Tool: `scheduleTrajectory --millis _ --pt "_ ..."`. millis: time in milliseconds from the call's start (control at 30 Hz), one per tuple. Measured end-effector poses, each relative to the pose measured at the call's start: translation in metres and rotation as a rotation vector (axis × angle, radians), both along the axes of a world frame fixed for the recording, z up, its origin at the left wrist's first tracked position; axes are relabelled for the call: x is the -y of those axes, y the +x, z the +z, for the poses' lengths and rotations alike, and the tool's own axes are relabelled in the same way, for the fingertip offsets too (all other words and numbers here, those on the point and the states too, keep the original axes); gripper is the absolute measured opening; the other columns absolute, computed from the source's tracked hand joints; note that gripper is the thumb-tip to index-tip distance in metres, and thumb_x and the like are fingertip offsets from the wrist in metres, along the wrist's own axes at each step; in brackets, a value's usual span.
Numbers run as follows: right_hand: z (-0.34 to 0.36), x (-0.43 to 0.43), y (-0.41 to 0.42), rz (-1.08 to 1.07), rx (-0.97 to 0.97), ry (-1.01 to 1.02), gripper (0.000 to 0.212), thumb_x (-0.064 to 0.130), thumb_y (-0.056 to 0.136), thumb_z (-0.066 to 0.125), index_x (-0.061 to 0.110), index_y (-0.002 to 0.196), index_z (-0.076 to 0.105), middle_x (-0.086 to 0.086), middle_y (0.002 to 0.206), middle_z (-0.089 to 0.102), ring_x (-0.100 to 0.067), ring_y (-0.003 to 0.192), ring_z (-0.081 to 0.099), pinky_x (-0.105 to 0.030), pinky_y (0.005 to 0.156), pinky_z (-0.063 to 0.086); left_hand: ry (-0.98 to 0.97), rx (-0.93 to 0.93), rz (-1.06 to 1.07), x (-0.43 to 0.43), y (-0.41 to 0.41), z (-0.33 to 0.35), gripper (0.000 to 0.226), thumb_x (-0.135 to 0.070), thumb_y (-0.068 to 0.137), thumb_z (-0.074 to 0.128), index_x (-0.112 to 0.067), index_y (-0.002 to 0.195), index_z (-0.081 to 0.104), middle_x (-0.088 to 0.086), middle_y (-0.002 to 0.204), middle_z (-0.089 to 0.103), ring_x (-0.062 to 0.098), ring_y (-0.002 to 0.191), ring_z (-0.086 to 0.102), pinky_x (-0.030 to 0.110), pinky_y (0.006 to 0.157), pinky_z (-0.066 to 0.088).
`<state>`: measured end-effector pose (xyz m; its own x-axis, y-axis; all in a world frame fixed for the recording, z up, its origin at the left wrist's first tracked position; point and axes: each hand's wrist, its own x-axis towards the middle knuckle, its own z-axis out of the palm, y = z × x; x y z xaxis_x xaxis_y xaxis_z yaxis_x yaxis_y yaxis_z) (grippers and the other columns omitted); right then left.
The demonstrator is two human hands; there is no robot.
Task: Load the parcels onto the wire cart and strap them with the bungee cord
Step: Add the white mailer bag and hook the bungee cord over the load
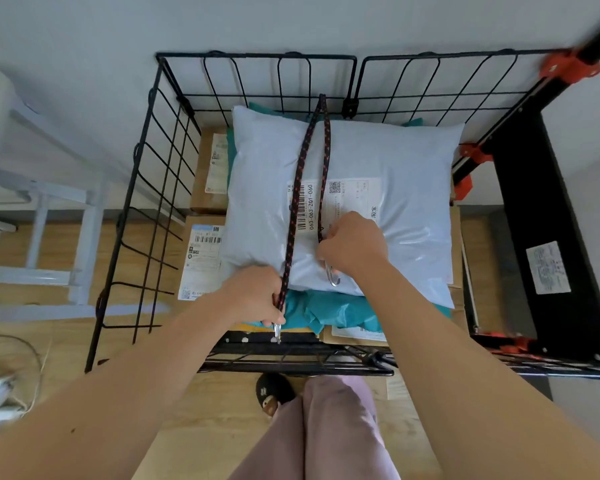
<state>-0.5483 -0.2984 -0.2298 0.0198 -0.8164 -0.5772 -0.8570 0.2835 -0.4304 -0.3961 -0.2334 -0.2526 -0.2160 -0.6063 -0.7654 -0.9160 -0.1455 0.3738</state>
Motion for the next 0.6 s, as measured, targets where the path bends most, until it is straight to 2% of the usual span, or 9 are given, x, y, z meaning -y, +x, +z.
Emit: scheduleTrajectory --millis 167,267,367,433,533,600 --pt "-0.006 0.002 0.011 -0.018 -0.027 0.005 0.011 0.006 0.073 0.054 0.013 0.067 0.049 -0.001 0.063 0.050 -0.023 0.069 0.053 -0.023 0.054 0.038 0.042 0.069 -0.195 0.000 -0.004 -0.013 0.019 -0.025 0.080 0.072 -0.006 0.085 0.072 0.002 0.074 0.073 0.011 0.070 0.068 0.021 0.069 0.051" --pt "-0.009 0.001 0.014 -0.013 -0.040 -0.007 0.017 0.004 0.074 0.053 0.013 0.065 0.043 0.000 0.062 0.047 -0.024 0.069 0.051 -0.026 0.056 0.039 -0.001 0.143 -0.340 0.000 -0.008 -0.018 0.022 -0.025 0.080 0.071 -0.005 0.089 0.068 -0.001 0.070 0.066 0.015 0.067 0.060 0.025 0.067 0.050" --pt "-0.010 -0.001 0.016 -0.006 -0.060 -0.018 0.007 0.005 0.076 0.053 0.011 0.076 0.050 -0.001 0.065 0.049 -0.025 0.073 0.053 -0.028 0.060 0.043 -0.016 0.135 -0.373 0.000 -0.008 -0.022 0.026 -0.027 0.080 0.071 -0.005 0.094 0.068 0.002 0.082 0.067 0.016 0.071 0.056 0.024 0.067 0.047" --pt "-0.011 -0.001 0.017 -0.011 -0.070 -0.018 0.009 0.005 0.076 0.053 0.012 0.080 0.051 0.000 0.066 0.049 -0.025 0.076 0.053 -0.029 0.063 0.043 -0.011 0.110 -0.385 -0.003 -0.007 -0.024 0.027 -0.028 0.080 0.071 -0.008 0.097 0.068 0.000 0.086 0.067 0.016 0.076 0.059 0.024 0.070 0.048" --pt "-0.011 0.000 0.019 -0.027 -0.067 -0.002 0.009 0.004 0.074 0.052 0.013 0.073 0.049 0.000 0.063 0.047 -0.026 0.076 0.055 -0.030 0.063 0.044 0.018 0.099 -0.417 -0.013 -0.007 -0.029 0.027 -0.027 0.081 0.070 -0.009 0.101 0.069 0.003 0.095 0.069 0.019 0.088 0.063 0.026 0.078 0.050" --pt "-0.013 0.002 0.019 -0.043 -0.061 0.006 0.015 0.003 0.073 0.052 0.014 0.065 0.045 -0.001 0.062 0.048 -0.027 0.074 0.055 -0.030 0.062 0.045 0.044 0.101 -0.416 -0.016 -0.009 -0.033 0.026 -0.025 0.081 0.070 -0.007 0.101 0.068 0.005 0.096 0.068 0.021 0.090 0.063 0.025 0.076 0.047"
